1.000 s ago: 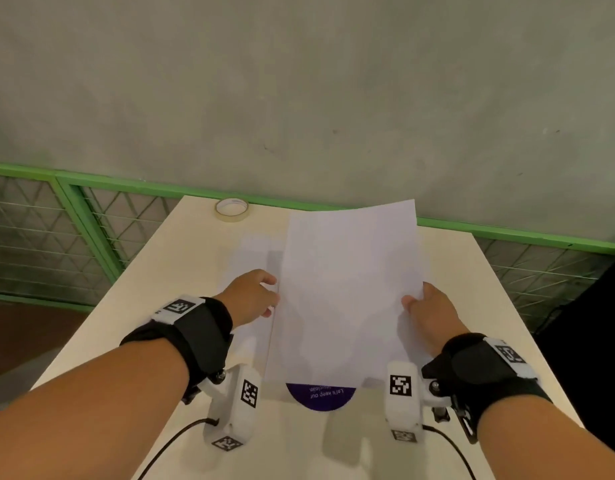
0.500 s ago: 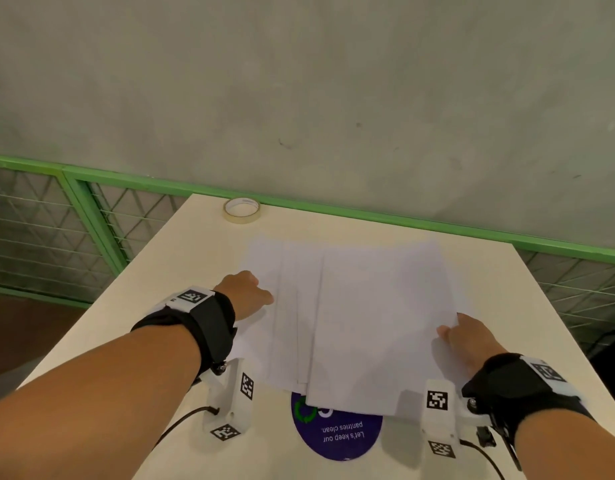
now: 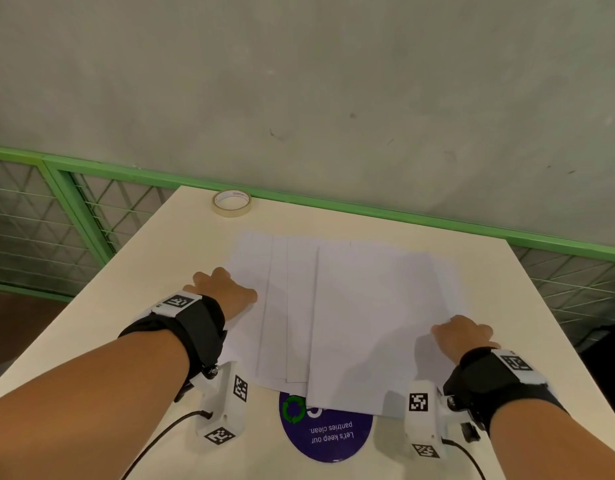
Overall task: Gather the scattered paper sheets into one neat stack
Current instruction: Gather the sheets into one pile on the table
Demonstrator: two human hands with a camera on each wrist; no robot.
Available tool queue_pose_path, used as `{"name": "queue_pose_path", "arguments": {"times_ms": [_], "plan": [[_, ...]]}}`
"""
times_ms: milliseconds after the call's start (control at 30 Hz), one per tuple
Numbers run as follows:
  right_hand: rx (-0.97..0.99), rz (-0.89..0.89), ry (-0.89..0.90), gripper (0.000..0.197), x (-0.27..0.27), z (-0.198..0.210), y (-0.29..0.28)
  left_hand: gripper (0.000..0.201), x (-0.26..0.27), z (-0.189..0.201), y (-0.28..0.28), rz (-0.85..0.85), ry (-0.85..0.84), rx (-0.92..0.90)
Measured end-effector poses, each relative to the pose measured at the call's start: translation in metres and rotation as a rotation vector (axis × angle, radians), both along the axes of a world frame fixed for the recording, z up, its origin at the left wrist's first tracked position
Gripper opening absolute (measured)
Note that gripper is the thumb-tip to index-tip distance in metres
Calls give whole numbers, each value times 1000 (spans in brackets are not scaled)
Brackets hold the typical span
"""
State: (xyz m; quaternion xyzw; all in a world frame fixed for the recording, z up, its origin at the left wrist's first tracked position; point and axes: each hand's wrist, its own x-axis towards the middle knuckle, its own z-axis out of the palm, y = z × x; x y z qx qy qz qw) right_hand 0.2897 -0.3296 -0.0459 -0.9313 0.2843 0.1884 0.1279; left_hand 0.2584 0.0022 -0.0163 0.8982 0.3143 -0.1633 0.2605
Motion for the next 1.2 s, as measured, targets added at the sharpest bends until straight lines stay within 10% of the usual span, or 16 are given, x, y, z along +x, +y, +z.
{"name": "queue_pose_path", "arguments": {"times_ms": [567, 900, 1200], "plan": [[70, -28, -43, 26, 17, -10, -16, 78, 10, 3, 11, 123, -34, -140], [42, -58, -39, 42, 10, -11, -7, 44, 8, 3, 5, 61, 37, -55], [269, -124, -82, 48, 14, -5, -9, 32, 9, -2, 10, 180, -98, -327]]}}
